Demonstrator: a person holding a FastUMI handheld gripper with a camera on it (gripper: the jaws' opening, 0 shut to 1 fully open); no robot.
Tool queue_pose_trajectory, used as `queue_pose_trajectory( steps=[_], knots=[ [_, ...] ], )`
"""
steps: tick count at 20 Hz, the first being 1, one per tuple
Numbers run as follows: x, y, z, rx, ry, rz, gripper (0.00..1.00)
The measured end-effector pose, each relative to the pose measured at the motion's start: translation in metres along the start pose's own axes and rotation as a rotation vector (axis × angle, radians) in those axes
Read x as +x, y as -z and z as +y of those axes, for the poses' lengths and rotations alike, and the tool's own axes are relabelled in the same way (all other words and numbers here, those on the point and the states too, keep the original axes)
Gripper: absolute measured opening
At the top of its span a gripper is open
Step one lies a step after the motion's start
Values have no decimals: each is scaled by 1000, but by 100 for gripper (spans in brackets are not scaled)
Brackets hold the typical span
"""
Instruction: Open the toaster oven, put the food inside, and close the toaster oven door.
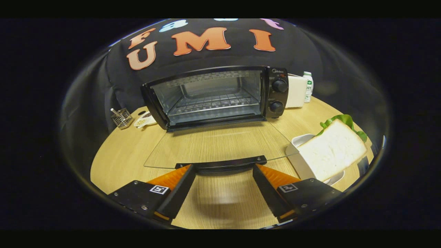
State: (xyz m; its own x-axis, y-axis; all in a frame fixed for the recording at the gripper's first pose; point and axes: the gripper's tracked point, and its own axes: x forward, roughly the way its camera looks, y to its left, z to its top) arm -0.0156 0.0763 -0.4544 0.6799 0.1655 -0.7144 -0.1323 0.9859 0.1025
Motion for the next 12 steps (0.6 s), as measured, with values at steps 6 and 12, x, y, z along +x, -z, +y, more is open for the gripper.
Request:
queue_pose_trajectory(
  steps=[6,12],
  knots=[
    [-16,-16,-10,23,-25,-18,100],
    [-61,-96,-69,44,-68,-71,99]
  ],
)
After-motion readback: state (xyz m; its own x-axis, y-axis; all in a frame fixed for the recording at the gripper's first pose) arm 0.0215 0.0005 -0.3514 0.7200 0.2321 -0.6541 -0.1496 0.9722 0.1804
